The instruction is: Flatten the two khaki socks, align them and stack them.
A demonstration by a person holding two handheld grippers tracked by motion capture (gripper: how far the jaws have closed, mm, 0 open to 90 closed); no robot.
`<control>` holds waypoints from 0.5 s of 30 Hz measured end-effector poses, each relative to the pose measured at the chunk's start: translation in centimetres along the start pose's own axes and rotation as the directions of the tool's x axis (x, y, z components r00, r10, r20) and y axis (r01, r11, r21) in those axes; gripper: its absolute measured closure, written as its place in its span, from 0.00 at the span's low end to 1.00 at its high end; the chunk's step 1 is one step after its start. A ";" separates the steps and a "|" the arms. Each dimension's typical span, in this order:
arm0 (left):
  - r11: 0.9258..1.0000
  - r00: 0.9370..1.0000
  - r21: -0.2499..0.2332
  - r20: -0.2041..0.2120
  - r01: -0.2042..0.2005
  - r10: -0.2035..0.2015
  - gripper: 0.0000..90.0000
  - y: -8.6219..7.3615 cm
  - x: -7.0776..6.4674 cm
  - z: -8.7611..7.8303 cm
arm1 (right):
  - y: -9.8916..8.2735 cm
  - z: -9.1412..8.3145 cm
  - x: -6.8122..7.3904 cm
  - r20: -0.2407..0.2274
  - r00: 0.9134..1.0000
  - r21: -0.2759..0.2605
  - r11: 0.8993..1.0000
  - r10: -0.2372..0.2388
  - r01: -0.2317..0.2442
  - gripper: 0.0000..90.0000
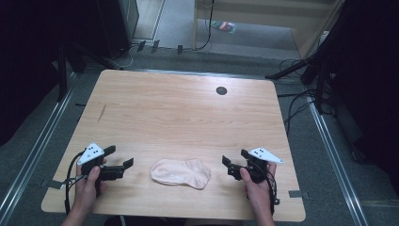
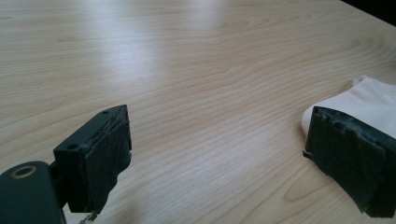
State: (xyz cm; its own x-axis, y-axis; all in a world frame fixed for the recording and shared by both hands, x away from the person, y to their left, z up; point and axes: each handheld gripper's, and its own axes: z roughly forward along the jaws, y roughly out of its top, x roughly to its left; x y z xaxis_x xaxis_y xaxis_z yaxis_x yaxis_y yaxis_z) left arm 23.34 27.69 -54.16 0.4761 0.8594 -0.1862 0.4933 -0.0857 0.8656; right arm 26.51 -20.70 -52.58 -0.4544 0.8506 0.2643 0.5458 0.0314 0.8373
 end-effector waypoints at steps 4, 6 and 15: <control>1.000 1.000 0.010 -0.029 0.006 -0.006 0.08 -0.2 0.9 -0.3 | 0.0 -0.6 -1.1 0.028 1.000 0.001 1.000 0.003 -0.003 0.15; 1.000 0.999 0.014 -0.046 0.010 -0.010 0.08 -0.3 1.3 -0.4 | -0.1 -1.0 -1.8 0.038 0.999 0.001 1.000 0.016 -0.016 0.15; 0.999 0.995 0.022 -0.089 0.040 -0.037 0.08 -0.8 3.2 -1.6 | -0.5 -2.5 -4.8 0.106 0.994 -0.019 0.999 0.039 -0.037 0.16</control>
State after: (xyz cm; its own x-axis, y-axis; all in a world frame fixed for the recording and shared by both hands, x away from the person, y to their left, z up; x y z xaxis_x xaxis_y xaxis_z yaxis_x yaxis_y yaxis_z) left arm 23.35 31.34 -54.73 0.3906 0.9035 -0.1763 0.5274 -0.0626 0.8473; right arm 26.57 -26.11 -53.08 -0.3562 0.9019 0.2446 0.5488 -0.0100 0.8359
